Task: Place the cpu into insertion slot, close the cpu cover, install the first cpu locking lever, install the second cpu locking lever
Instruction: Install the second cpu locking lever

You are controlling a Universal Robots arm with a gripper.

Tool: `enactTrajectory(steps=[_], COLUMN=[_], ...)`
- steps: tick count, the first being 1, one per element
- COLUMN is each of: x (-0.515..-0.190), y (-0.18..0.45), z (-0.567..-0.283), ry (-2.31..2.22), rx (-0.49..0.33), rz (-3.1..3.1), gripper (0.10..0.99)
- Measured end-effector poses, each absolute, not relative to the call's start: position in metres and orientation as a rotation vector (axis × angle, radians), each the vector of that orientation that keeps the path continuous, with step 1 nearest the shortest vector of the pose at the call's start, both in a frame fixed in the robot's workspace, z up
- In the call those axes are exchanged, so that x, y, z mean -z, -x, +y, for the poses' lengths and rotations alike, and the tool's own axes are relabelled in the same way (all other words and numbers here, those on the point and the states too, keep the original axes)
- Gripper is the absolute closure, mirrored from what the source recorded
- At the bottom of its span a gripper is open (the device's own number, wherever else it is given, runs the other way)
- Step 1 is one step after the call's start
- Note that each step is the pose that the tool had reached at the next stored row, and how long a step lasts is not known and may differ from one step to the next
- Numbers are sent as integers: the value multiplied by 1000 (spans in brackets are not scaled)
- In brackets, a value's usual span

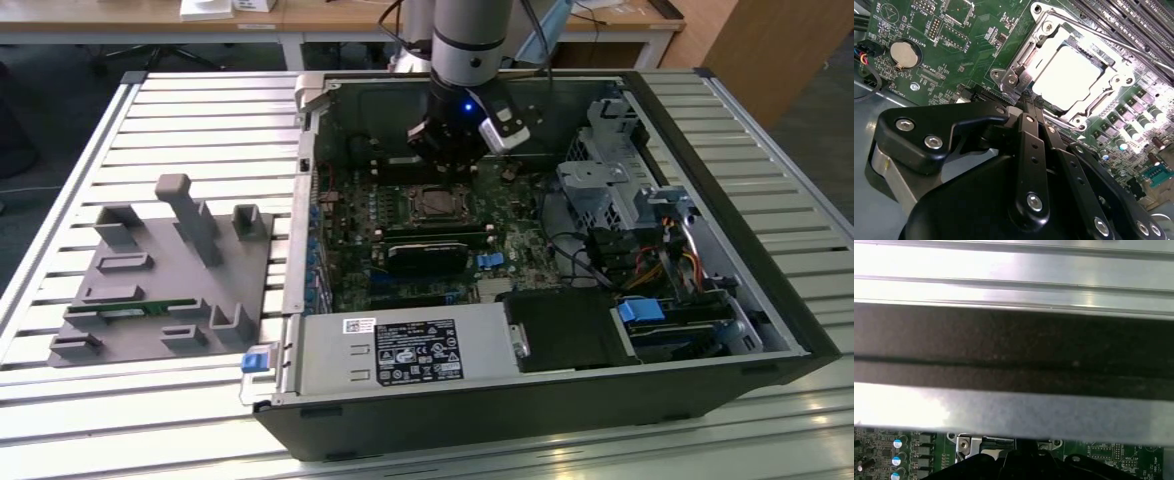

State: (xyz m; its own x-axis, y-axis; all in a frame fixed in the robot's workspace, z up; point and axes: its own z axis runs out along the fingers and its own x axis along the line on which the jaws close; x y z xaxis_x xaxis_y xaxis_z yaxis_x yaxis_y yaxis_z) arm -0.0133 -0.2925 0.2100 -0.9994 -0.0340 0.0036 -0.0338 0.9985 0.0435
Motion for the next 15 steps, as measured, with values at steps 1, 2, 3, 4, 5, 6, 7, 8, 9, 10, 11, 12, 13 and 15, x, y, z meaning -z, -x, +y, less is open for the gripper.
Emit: enactTrajectory(steps=[1, 2, 3, 4, 5, 6, 7, 8, 9, 10, 11, 12, 13, 15], x=[-210, -211, -212, -213, -214, -214, -214, -214, -214, -214, -214, -214, -214, -214], y=[13, 13, 13, 13, 13, 13, 13, 13, 13, 13, 13, 13, 13, 13], z=[-292, -293, -293, -292, -292, -292, -293, -293, -293, -294, -294, -294, -295, -295], ry=[-53, -53, -53, -53, -53, -53, -53, -53, -53, -53, -53, -53, -53, -53], rx=[67, 66, 67, 66, 65, 61, 61, 60, 60, 60, 60, 60, 59, 59], rz=[-3136, -3136, -3136, -3136, -3136, -3136, -3136, -3136, -3136, -3136, -3136, -3136, -3136, -3136], gripper=[980, 980, 980, 980, 980, 980, 980, 980, 980, 980, 980, 980, 980, 980])
